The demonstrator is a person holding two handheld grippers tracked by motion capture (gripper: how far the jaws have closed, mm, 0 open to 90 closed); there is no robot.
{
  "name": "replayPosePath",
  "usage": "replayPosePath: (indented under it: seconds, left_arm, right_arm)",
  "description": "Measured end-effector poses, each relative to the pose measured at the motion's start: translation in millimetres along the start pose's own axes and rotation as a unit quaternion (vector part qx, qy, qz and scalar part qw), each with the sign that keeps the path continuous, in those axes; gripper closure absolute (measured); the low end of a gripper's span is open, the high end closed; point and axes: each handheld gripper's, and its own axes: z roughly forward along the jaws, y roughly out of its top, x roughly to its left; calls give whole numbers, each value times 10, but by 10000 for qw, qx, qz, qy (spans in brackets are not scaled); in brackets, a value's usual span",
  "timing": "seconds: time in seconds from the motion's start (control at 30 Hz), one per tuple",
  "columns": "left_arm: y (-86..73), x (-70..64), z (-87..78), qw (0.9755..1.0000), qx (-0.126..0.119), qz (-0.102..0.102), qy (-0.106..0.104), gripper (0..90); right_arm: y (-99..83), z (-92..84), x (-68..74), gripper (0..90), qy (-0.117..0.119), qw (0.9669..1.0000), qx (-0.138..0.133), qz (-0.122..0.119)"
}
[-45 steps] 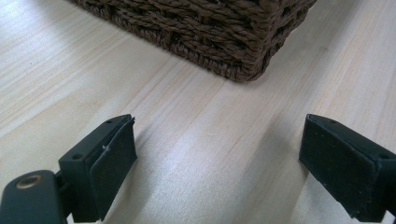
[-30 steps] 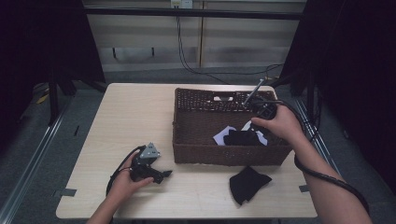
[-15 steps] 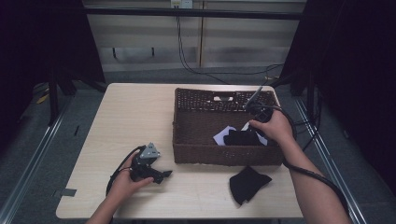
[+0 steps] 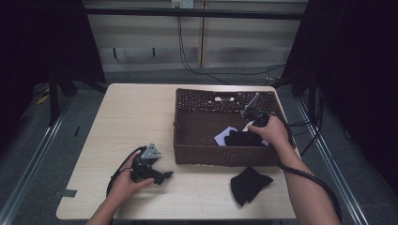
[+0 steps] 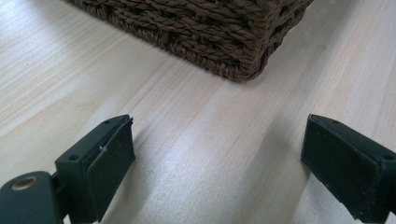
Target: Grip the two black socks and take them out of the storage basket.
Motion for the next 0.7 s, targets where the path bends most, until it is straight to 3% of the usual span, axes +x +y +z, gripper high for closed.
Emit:
replayPosePath:
  seconds: [0.2, 0.27, 0.57, 0.7]
  left_arm:
    - [0, 1, 0, 10000, 1, 4, 1, 89]
    - [0, 0, 0, 10000, 0, 4, 0, 89]
    - [1, 2, -1, 10000, 2, 18, 10, 89]
    - [1, 2, -1, 10000, 5, 15, 8, 89]
  right_arm:
    - [19, 29, 40, 763, 251, 9996, 69, -53]
    - [28, 22, 52, 814, 239, 9996, 102, -89]
    - [-9, -276, 55, 859, 228, 9994, -81, -237]
    - [-23, -426, 81, 862, 90, 9994, -65, -325]
